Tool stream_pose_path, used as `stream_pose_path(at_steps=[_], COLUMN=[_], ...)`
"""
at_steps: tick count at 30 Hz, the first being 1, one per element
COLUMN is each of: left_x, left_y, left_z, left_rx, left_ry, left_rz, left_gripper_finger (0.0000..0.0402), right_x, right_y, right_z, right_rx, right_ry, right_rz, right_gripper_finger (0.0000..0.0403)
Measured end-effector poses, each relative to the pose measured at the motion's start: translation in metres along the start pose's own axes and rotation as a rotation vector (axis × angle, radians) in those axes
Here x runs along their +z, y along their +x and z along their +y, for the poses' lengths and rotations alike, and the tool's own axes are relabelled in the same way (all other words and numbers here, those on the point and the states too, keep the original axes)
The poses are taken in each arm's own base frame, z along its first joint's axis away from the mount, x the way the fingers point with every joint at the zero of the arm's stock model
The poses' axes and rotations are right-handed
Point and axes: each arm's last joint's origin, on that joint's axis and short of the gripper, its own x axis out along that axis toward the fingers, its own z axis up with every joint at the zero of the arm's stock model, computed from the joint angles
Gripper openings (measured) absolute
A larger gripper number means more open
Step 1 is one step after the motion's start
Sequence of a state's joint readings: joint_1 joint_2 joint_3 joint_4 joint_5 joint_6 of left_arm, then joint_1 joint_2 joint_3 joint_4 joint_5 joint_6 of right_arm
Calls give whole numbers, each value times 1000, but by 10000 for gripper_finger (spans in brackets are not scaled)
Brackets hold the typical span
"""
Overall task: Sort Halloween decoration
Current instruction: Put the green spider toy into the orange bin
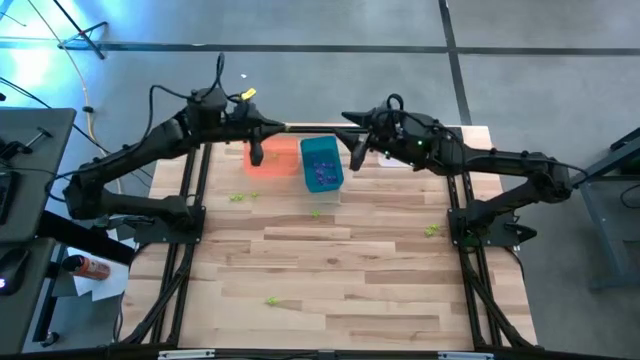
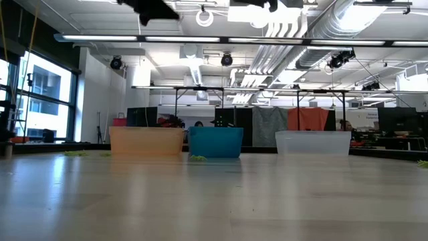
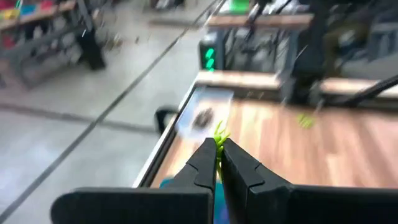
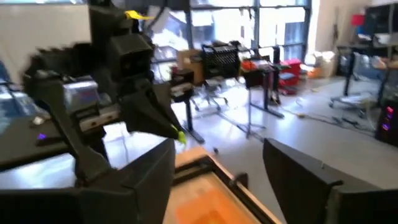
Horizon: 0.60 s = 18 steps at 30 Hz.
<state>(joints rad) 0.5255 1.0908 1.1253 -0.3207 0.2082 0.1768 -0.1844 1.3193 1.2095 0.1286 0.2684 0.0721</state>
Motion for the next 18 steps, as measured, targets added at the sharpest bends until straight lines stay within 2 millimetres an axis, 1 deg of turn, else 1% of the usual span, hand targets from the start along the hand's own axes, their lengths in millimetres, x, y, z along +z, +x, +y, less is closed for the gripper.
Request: stream_pose_path(at_steps=[3,6,7,10,12,13,15,18], left_x=[-18,-43,-53,-92,-116,-126,-141,-158], left_y=[0,6,8,16,23,26,31,45], left_z=[7,13,16,22,27,30,38,48], left_rx=[38,113,173,395,488,503,481,449], left_ry=[-35,-132,-186,-402,-549,-625,-752,-818], left_rz=[56,83,101,202,271,308,392,537], left_gripper_finger=[0,0,0,0,0,0,0,0], right_x=[-2,-3,-4,-7,-8,-9,-9,-9], right_y=[-1,-2,-2,-2,-1,-1,-1,0], right_z=[-5,-9,-10,-12,-14,-14,-16,-19], right_rx=[-30,-45,-48,-59,-65,-66,-72,-83], right_ry=[3,19,26,40,37,35,35,34], right_rz=[34,56,70,99,110,115,114,118], right_gripper_finger=[254,256,257,257,257,257,257,257])
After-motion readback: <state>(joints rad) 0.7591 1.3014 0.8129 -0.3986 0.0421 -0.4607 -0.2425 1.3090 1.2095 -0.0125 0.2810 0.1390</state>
